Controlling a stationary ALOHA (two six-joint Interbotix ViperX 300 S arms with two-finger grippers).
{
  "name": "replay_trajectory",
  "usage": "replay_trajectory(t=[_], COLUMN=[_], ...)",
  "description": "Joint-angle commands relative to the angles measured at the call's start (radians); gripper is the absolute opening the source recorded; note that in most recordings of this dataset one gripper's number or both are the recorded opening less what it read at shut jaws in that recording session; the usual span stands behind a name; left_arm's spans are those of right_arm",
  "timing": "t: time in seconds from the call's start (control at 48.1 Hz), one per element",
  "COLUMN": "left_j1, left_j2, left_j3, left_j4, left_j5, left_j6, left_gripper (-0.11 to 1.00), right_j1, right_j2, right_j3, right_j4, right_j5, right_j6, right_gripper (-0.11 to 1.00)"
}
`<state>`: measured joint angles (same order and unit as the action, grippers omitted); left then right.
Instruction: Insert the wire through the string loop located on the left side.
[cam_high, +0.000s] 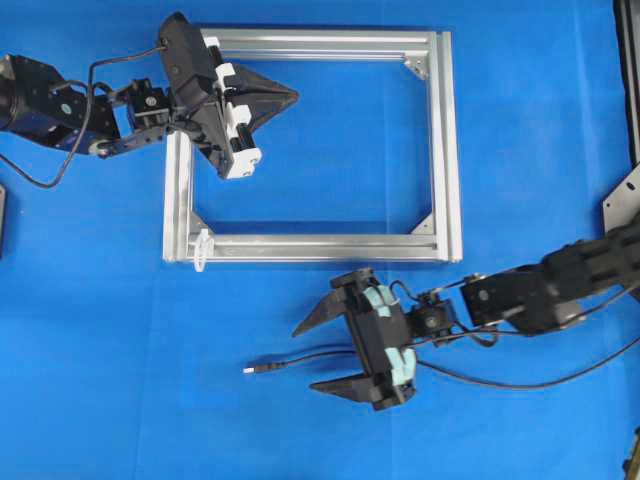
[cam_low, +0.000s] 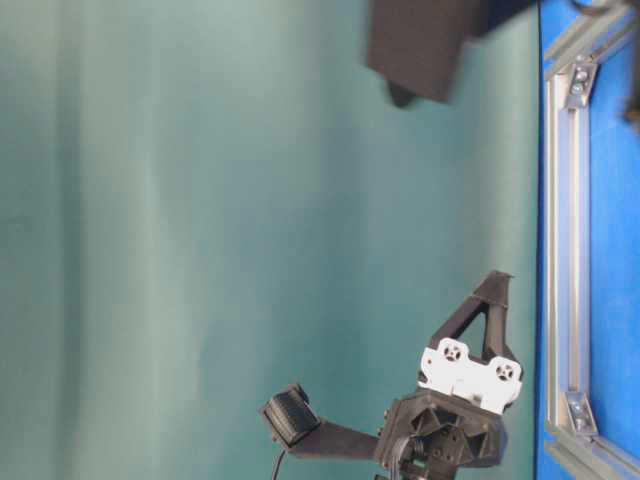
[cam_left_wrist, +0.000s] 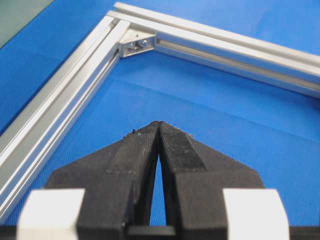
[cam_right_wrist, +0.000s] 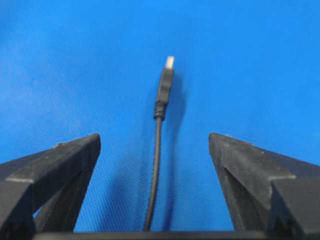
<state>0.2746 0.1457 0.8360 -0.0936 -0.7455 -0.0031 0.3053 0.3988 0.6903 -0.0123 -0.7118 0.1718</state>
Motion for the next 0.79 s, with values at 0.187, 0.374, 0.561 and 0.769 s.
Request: replay_trajectory(t=[0.187, 0.374, 0.561, 0.769], left_j1=[-0.002, -0.002, -0.002, -0.002], left_j2=[-0.031, -0.031, -0.031, -0.031], left_j3=[-0.003, -0.003, -0.002, -0.002], left_j4=[0.003, 0.003, 0.003, 0.003], left_j5=[0.006, 0.006, 0.008, 0.006], left_j6=[-0.002, -0.002, -0.002, -0.002], left_gripper=[0.0, 0.0, 0.0, 0.0], right_j1=[0.006, 0.006, 0.005, 0.0], right_j2=[0.012, 0.014, 0.017, 0.017], right_j3=[-0.032, -0.038, -0.046, -0.041], right_j4=[0.005, 0.005, 0.011, 0.011], right_j5=[-0.031, -0.031, -0.025, -0.025], right_j6=[0.011, 0.011, 0.011, 0.009], right_gripper=[0.94, 0.93, 0.74, 0.13])
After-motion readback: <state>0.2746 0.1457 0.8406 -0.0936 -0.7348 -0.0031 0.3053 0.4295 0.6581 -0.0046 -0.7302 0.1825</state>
